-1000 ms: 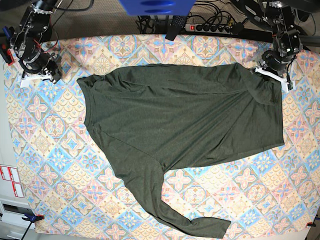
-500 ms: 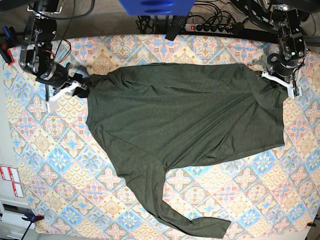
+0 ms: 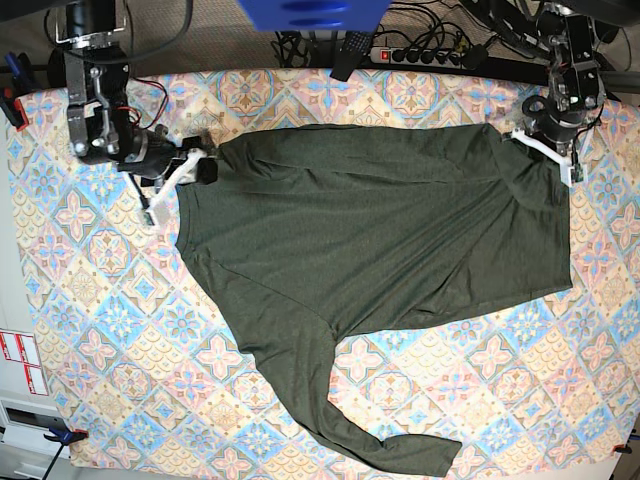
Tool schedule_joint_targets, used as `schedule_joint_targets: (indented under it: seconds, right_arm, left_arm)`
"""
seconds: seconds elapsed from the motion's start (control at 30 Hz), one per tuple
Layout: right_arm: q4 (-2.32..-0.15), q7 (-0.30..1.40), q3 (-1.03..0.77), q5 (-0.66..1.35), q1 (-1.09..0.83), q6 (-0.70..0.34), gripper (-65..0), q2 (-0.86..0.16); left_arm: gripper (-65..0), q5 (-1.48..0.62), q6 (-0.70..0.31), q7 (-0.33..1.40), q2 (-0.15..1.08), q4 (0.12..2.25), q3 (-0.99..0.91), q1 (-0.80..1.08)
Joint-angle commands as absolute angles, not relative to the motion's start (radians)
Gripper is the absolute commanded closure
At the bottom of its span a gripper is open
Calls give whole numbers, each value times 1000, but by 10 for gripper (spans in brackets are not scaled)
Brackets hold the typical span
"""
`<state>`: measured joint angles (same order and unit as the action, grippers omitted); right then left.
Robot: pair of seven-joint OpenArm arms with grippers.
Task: Fold the T-shirt properly
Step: 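Release the shoulder with the right gripper and move it inward, then slide the left gripper down the shirt side and grasp the side edge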
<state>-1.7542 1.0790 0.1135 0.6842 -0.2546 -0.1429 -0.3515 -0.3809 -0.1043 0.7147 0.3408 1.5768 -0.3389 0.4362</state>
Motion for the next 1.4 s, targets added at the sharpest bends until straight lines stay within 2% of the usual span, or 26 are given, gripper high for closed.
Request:
schedule_joint_targets:
  seconds: [0.0,0.07,0.33,0.5,0.73,0.97,1.17,1.37]
  right_arm:
    - [-1782,1067,127,661,-249,-148,-308,-360]
    - [-1793,1067,156,596,-249,-148,-335,-360]
    - [-1790,1067,196,398,-242,-147,-325,-357]
    - [-1790,1066,197,344,-242,-147,-325,-354]
    - [-1797,1058,194,341,-242,-147,-325,-354]
    - [-1834,1061,197,341,-220,-147,-325,-340]
    - [-1850,1059,193,344,-220,-147,-325,-338]
    - [-1859,1058,189,344,-220,-147,-325,-338]
  left_arm:
    - [-38,-380,-102,699,357,1595,-346,432]
    - [-78,-380,-102,700,357,1595,-346,438]
    - [-292,-378,-97,702,394,1646,-348,506]
    - [-368,-378,-97,702,423,1646,-346,507]
    - [-370,-383,-97,696,418,1676,-409,489]
    - [-370,-378,-97,704,417,1652,-407,308]
    - [-370,-378,-97,782,418,1498,-406,85]
    - [-370,-378,-97,786,420,1300,-406,-91]
